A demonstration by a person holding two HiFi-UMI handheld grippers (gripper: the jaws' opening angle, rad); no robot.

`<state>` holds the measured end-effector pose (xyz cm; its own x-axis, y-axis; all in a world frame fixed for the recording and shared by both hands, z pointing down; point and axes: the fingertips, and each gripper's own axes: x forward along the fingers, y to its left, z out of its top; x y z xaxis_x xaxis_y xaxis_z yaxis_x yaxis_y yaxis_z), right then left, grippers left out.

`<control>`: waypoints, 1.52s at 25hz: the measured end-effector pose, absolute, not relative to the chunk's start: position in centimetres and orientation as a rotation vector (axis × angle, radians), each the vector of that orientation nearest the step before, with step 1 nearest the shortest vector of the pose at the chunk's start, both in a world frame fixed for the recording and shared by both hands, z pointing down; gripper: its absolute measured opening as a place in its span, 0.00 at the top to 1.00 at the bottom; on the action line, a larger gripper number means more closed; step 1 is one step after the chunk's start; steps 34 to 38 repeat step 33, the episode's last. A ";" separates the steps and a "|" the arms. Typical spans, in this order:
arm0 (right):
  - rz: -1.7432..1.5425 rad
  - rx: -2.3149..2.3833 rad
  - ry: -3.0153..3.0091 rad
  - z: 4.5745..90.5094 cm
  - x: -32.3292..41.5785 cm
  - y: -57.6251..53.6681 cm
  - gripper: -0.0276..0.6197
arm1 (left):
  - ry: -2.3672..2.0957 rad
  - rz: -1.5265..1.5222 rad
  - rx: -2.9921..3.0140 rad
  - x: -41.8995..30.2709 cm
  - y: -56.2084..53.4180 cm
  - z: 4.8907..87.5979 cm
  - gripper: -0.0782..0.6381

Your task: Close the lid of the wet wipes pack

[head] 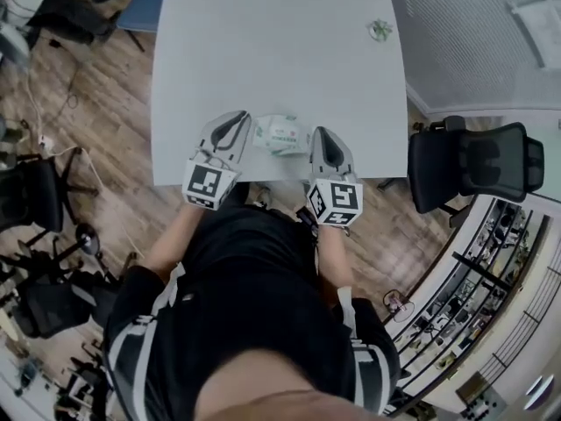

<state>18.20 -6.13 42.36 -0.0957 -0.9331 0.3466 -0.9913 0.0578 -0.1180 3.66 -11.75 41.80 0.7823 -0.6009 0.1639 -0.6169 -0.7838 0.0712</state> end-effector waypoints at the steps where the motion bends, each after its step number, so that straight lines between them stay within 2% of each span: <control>1: 0.479 2.001 -2.160 41.6 18.1 -5.5 0.92 | -1.000 0.159 2.856 3.5 -11.2 40.5 0.84; 6: 0.445 2.057 -2.178 39.6 18.1 -3.1 0.92 | -1.032 0.053 2.844 3.4 -9.2 37.6 0.84; 38: 0.446 2.059 -2.216 38.7 17.9 -1.6 0.92 | -1.008 0.025 2.841 3.9 -7.8 37.0 0.84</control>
